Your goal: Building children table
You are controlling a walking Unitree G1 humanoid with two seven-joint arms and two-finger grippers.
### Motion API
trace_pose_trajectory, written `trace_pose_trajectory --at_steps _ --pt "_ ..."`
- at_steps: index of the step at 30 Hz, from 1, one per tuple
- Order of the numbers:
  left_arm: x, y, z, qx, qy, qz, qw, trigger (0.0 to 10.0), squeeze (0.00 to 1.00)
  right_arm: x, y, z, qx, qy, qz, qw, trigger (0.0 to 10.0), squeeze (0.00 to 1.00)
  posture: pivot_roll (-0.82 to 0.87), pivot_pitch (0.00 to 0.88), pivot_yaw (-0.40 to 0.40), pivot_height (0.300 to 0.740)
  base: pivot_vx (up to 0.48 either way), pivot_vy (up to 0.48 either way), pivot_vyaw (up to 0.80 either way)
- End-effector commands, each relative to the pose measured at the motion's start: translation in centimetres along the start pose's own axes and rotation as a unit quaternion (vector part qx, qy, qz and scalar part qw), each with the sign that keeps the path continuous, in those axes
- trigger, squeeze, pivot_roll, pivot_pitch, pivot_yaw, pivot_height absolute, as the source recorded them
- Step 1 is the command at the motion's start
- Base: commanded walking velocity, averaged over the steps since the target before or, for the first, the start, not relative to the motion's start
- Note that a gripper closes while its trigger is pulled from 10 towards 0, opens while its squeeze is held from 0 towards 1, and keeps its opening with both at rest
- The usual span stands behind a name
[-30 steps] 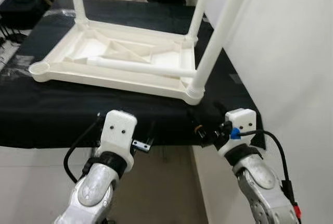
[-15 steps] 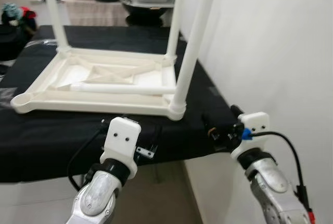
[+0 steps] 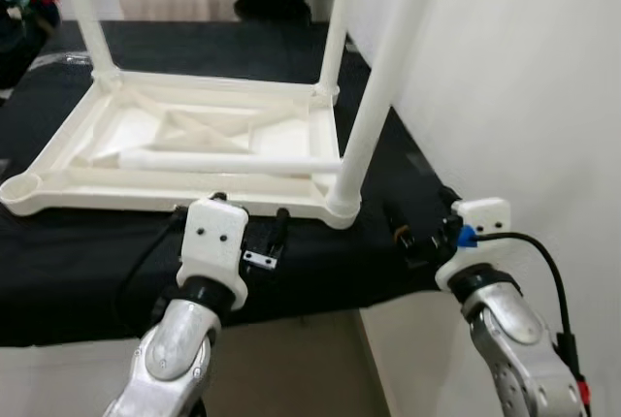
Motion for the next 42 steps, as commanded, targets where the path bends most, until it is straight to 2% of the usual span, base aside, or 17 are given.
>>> trace_pose_trajectory --at_steps 1,3,6,9,11,16,22,25,32,42 --pt "-0.2 0.2 -0.1 -0.004 -0.006 -0.007 1.000 10.0 0.00 -0.6 -1.1 -0.8 0.035 -0.015 0.015 0.999 10.0 0.00 0.03 0.124 -0.112 0.740 0.000 0.000 0.00" --pt "-0.3 0.3 -0.1 -0.004 -0.008 -0.008 1.000 10.0 0.00 -0.8 -1.7 -1.2 0.053 -0.019 0.016 0.998 10.0 0.00 0.03 0.124 -0.112 0.740 0.000 0.000 0.00" --pt "-0.9 0.2 -0.6 0.001 -0.020 -0.010 1.000 10.0 0.00 -1.2 -3.6 -2.8 0.137 -0.020 0.001 0.990 10.0 0.00 0.03 0.120 -0.111 0.740 0.000 0.000 0.00" --pt "-1.6 0.1 -1.2 0.005 -0.032 -0.008 0.999 10.0 0.00 -1.5 -3.9 -3.5 0.159 -0.024 -0.017 0.987 10.0 0.00 0.03 0.123 -0.112 0.740 0.000 0.000 0.00" --pt "-2.7 0.0 -2.1 0.005 -0.055 -0.004 0.998 10.0 0.00 -1.8 -3.3 -3.8 0.160 -0.025 -0.049 0.986 10.0 0.00 0.03 0.123 -0.113 0.740 0.000 0.000 0.00" --pt "-4.7 -0.8 -4.3 0.019 -0.095 0.010 0.995 10.0 0.00 -1.6 -2.2 -3.8 0.150 -0.024 -0.058 0.987 10.0 0.00 0.03 0.130 -0.108 0.740 0.000 0.000 0.00" --pt "-5.2 -1.0 -5.5 0.035 -0.110 0.016 0.993 10.0 0.00 -0.9 -2.7 -4.2 0.153 -0.014 -0.056 0.987 10.0 0.00 0.03 0.135 -0.112 0.740 0.080 0.000 0.00" --pt "-5.4 -0.7 -6.4 0.037 -0.123 0.011 0.992 10.0 0.00 -1.2 -3.4 -5.2 0.165 -0.025 -0.049 0.985 10.0 0.00 0.03 0.135 -0.116 0.740 0.242 0.000 0.00" --pt "-5.4 -0.1 -6.7 0.033 -0.123 0.002 0.992 10.0 0.00 -1.4 -4.0 -5.8 0.175 -0.028 -0.044 0.983 10.0 0.00 0.03 0.138 -0.118 0.740 0.252 0.000 0.00" --pt "-5.3 0.0 -6.8 0.032 -0.112 0.005 0.993 10.0 0.00 -1.9 -2.5 -5.2 0.136 -0.038 -0.046 0.989 10.0 0.00 0.03 0.142 -0.112 0.740 0.256 0.000 0.00"
Point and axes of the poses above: a point about 5 cm out from each wrist's last joint towards the gripper, its own z axis pointing out of the wrist towards the gripper, its own x axis along the axis of the wrist's last joint, y = z × x, the point moved 1 cm from there along z, pointing out of the wrist towards the gripper, and after that the axes turned 5 degrees about -z, right-handed, at the moved point
